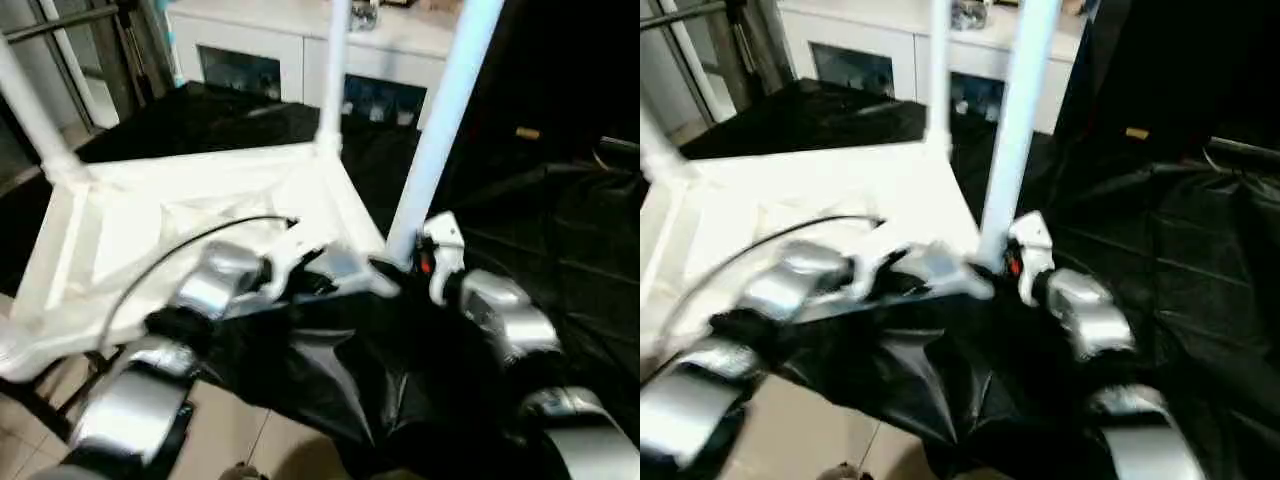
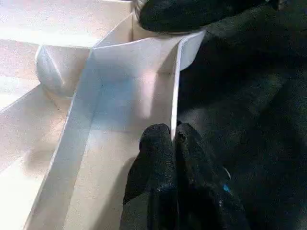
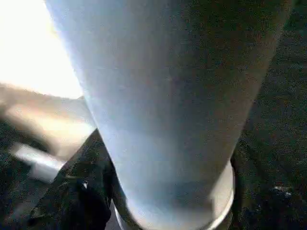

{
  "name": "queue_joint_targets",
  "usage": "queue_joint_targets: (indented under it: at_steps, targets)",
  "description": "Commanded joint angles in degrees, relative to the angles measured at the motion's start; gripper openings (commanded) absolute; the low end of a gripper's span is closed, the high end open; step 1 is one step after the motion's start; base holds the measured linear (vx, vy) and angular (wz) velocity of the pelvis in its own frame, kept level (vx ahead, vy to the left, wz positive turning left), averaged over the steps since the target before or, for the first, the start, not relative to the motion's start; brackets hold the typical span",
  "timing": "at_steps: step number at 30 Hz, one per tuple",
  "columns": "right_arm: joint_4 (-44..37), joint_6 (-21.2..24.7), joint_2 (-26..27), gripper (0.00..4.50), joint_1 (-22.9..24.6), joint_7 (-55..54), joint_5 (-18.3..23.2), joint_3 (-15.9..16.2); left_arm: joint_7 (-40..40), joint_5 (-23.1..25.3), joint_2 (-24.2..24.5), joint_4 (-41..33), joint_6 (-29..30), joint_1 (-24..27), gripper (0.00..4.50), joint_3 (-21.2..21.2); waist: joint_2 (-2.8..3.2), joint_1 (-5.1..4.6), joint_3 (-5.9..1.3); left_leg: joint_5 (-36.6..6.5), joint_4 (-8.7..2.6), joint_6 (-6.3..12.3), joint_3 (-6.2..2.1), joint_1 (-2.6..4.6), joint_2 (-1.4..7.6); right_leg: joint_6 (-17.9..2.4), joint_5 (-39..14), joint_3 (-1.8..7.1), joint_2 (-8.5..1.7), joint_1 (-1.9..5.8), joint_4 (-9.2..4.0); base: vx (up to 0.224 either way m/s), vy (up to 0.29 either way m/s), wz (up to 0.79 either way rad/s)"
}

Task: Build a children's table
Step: Rotate leg to tighten

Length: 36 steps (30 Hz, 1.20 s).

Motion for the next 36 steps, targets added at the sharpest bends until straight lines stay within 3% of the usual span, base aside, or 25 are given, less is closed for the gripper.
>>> queue_joint_targets:
  at_steps: [1, 6, 7, 9, 12, 15, 19, 23, 31, 36]
  targets:
    - [3.8, 1.7, 5.5, 2.7, 0.8, -2.7, -1.9, 4.0, 9.5, -0.7, -3.4, 0.9, 0.1, -3.3, 0.0, 2.6, -0.46, -0.45, -3.47, -13.0, -3.7, 0.35, -0.39, 0.81, 1.33, -10.5, -14.2, 2.54, -4.11, 2.48, -4.77, 0.0, 0.0, 0.0]
    - [8.2, -1.7, 8.8, 2.7, -1.2, -8.6, -3.7, 3.8, 11.2, -0.7, -6.2, 2.1, -1.1, -4.1, 0.0, 2.9, -0.57, -0.45, -3.58, -11.7, -3.6, 0.93, -0.29, 0.68, 1.27, -10.9, -11.2, 2.51, -4.06, 2.6, -4.54, 0.0, 0.0, 0.0]
    - [8.9, -2.2, 9.0, 3.26, -1.6, -8.6, -3.6, 3.6, 10.7, -0.8, -6.3, 2.2, -1.4, -4.1, 0.0, 2.9, -0.49, -0.41, -3.57, -12.0, -3.57, 1.45, -0.28, 0.61, 1.27, -10.9, -11.0, 2.53, -4.13, 2.68, -4.53, 0.0, 0.0, 0.0]
    - [9.4, -2.0, 9.0, 3.26, -2.4, -7.0, -2.3, 2.6, 8.9, -1.3, -6.1, 1.7, -2.1, -3.6, 0.0, 2.5, -0.51, -0.48, -3.46, -12.5, -3.65, 1.63, -0.28, 0.62, 1.27, -10.9, -11.4, 2.53, -4.06, 2.66, -4.62, 0.0, 0.0, 0.0]
    - [7.8, -3.5, 7.3, 3.59, -2.6, -3.3, -3.2, 4.1, 4.6, -1.5, -4.6, 0.0, -3.4, -1.9, 0.0, 1.4, -0.55, -0.54, -3.53, -13.0, -3.71, 1.82, -0.37, 0.56, 1.36, -10.7, -12.2, 2.51, -4.13, 2.77, -4.63, 0.0, 0.0, 0.0]
    - [6.8, -5.0, 6.2, 3.87, -2.3, 0.6, -3.1, 4.8, 2.2, -1.7, -3.7, -0.9, -3.5, -1.1, 0.0, 1.1, -0.6, -1.0, -3.71, -10.4, -3.48, 2.72, -0.29, 0.32, 1.32, -12.2, -6.9, 2.45, -3.98, 3.02, -4.0, 0.0, 0.0, 0.0]
    - [3.5, -7.6, 3.1, 3.87, -1.1, 11.0, -1.4, 5.9, -4.3, -2.1, -1.1, -3.3, -5.2, 0.9, 0.0, 0.4, -0.74, -0.99, -3.63, -10.2, -3.29, 4.39, -0.16, 0.15, 1.39, -12.8, -6.3, 2.33, -4.03, 3.26, -4.03, 0.0, 0.0, 0.0]
    - [-1.1, -8.4, -0.7, 3.87, 1.1, 22.0, -0.1, 7.8, -11.9, -3.6, 2.2, -6.9, -5.7, 3.2, 0.0, -0.5, -0.64, -0.8, -3.53, -10.4, -3.27, 4.89, -0.08, 0.26, 1.69, -13.2, -7.2, 2.26, -3.93, 3.06, -3.98, 0.0, 0.0, 0.0]
    - [-8.9, -5.7, -7.7, 3.87, 5.7, 38.2, 0.4, 12.9, -22.6, -4.1, 8.2, -12.7, -4.8, 6.5, 0.0, -2.2, -0.44, -0.45, -3.31, -12.9, -3.54, 3.76, -0.11, 0.48, 1.88, -13.0, -11.0, 2.39, -3.99, 2.65, -4.26, 0.0, 0.0, 0.0]
    - [-11.2, -3.9, -8.5, 3.3, 6.7, 40.6, 0.6, 13.9, -24.9, -4.6, 9.6, -14.8, -4.0, 7.3, 0.0, -2.5, -0.46, -0.3, -3.44, -12.0, -3.55, 3.52, -0.18, 0.46, 1.86, -12.9, -10.1, 2.39, -3.93, 2.68, -4.09, 0.0, 0.0, 0.0]
